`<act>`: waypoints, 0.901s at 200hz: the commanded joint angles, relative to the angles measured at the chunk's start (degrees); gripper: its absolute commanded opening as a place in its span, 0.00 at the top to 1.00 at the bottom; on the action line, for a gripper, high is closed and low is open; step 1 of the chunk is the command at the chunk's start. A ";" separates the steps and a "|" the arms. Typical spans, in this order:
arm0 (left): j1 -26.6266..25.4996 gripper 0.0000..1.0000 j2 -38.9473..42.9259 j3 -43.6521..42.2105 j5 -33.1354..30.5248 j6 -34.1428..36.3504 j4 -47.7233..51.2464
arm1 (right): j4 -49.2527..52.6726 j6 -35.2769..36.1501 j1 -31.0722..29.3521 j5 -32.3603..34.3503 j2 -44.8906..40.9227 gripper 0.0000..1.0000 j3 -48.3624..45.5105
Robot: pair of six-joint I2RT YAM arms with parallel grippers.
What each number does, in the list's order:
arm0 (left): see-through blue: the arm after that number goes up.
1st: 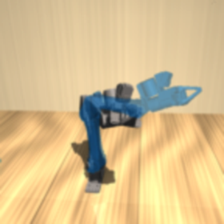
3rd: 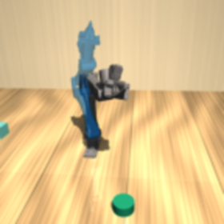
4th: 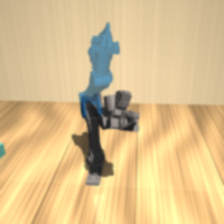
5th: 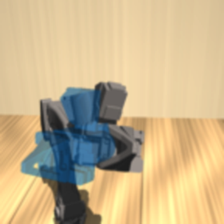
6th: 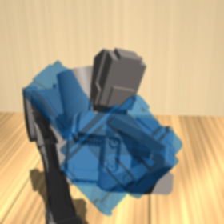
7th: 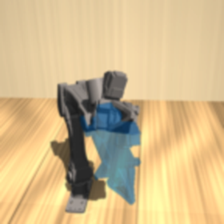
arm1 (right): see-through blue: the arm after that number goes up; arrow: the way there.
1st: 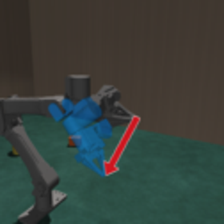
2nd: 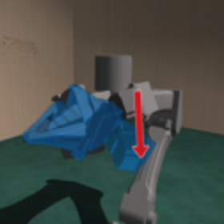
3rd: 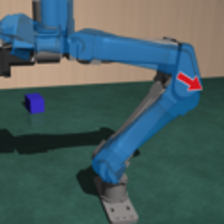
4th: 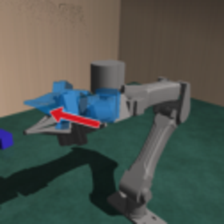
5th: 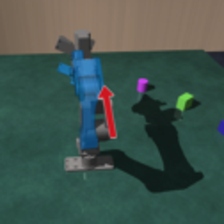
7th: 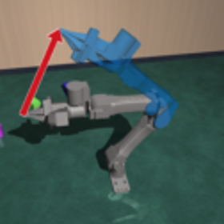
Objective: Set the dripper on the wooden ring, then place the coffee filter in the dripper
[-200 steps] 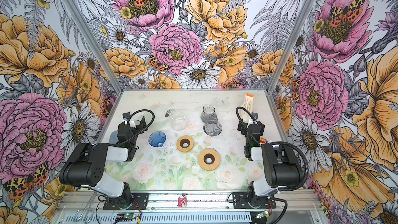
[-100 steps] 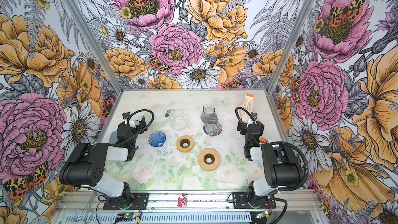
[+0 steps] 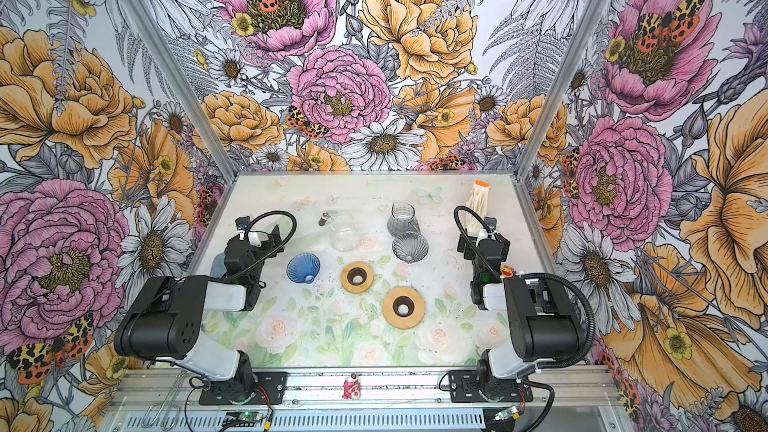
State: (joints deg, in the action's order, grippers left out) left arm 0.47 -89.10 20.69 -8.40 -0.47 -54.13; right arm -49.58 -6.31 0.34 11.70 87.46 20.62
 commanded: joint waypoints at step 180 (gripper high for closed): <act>-0.21 0.01 26.72 17.07 12.60 1.44 46.74 | 39.81 -4.18 -0.23 -7.62 -26.88 0.03 13.23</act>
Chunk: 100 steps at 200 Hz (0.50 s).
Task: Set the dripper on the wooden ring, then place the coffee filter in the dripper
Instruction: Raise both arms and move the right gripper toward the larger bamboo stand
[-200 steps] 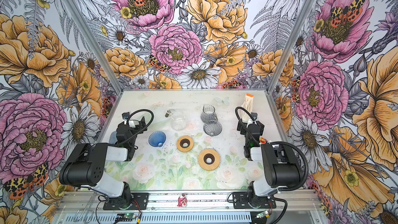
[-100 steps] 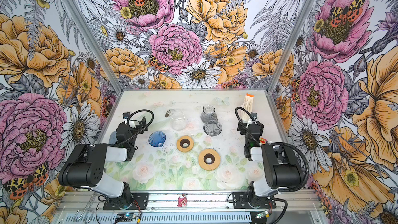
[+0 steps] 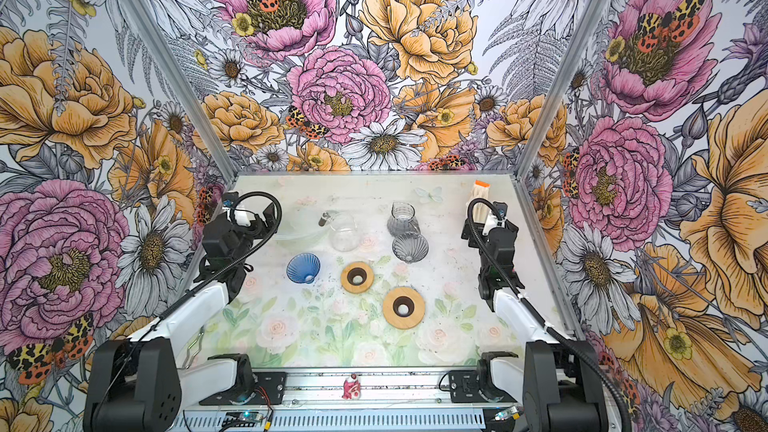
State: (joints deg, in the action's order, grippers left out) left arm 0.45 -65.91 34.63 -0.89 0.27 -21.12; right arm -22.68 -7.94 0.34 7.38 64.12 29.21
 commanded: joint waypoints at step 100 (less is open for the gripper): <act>-2.89 0.01 14.50 7.36 10.70 4.43 33.28 | 46.51 -10.66 -0.32 -20.75 -9.32 0.04 16.26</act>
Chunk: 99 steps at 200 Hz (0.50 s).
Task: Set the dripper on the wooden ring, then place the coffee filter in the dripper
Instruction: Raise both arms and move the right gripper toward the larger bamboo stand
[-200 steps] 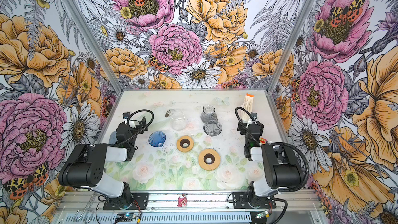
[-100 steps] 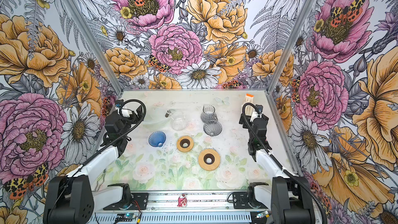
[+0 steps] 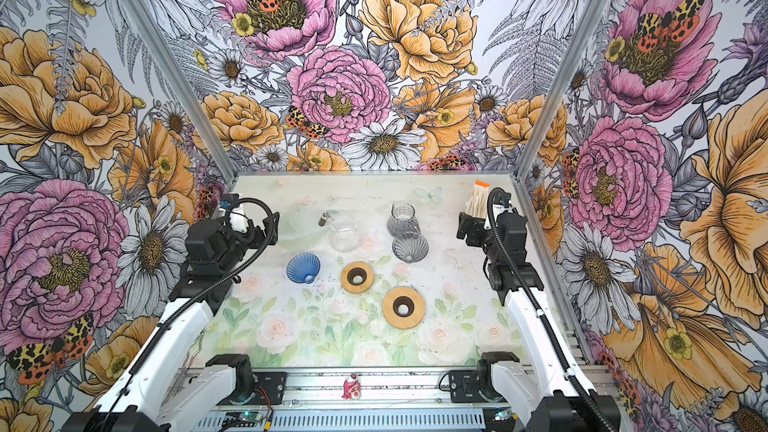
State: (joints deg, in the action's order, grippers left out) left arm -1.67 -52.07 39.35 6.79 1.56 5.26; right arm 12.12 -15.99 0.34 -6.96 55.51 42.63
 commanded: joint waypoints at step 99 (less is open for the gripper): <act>-4.03 0.01 -4.88 3.23 9.49 8.59 9.74 | 27.70 -9.65 -4.97 -22.55 1.04 0.07 0.61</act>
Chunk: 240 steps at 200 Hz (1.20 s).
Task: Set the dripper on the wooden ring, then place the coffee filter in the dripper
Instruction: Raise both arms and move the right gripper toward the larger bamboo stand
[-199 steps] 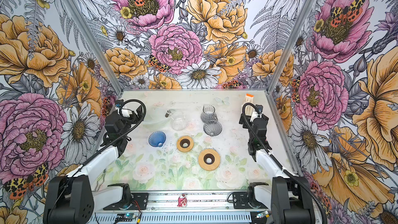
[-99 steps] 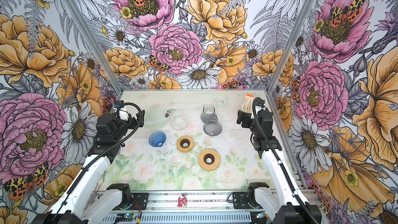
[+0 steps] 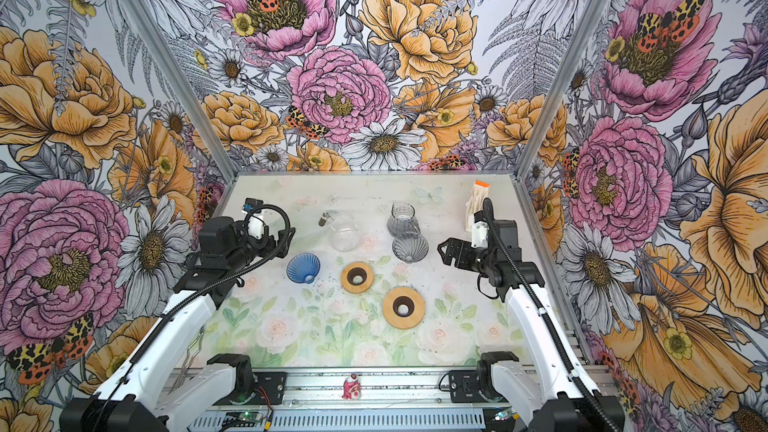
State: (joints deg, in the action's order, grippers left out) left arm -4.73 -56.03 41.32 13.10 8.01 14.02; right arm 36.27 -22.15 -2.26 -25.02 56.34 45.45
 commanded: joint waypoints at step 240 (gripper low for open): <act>-1.37 0.01 -6.61 2.27 4.15 4.86 0.06 | -21.74 -15.56 -12.47 -14.55 15.96 0.28 -23.21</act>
State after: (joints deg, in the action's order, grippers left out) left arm -6.63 -62.63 42.98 16.84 12.05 15.62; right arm 17.65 -36.91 -13.96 -39.79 70.41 23.81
